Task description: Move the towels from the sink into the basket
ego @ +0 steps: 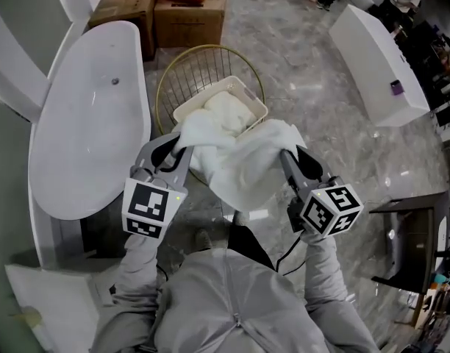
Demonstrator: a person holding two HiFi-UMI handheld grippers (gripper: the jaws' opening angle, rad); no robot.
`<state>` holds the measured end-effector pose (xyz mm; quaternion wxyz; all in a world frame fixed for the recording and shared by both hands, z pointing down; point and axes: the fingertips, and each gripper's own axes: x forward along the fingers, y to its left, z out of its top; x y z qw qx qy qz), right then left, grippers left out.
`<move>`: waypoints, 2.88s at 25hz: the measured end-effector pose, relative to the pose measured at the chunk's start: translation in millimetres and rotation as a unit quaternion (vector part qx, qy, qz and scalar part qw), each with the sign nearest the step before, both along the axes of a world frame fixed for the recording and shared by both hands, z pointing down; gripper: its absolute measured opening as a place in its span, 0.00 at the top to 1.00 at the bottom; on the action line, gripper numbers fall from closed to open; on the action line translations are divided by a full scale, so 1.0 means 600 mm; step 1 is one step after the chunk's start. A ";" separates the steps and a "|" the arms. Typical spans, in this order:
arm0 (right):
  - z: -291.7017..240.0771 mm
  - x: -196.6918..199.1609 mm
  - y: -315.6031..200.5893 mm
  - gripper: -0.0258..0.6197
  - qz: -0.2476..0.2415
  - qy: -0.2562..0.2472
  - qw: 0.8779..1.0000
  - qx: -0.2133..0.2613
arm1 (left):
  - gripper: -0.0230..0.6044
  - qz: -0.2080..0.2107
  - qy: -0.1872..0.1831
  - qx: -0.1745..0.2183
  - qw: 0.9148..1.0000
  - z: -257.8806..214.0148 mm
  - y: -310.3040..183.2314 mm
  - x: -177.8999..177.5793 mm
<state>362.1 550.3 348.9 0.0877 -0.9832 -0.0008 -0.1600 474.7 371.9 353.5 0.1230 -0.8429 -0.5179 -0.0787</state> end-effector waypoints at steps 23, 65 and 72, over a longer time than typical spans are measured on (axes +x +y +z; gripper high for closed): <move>0.271 0.514 0.176 0.83 -0.230 -0.071 0.970 -0.022 | 0.80 -0.147 -0.162 0.062 0.974 0.285 0.271 0.304; 0.307 0.434 0.089 0.67 -0.272 -0.122 0.948 0.114 | 0.41 -0.314 -0.109 0.022 0.943 0.206 -0.005 0.101; 0.207 0.378 -0.140 0.67 -0.383 -0.056 0.916 0.106 | 0.41 -0.464 -0.037 -0.015 0.885 0.108 -0.238 -0.080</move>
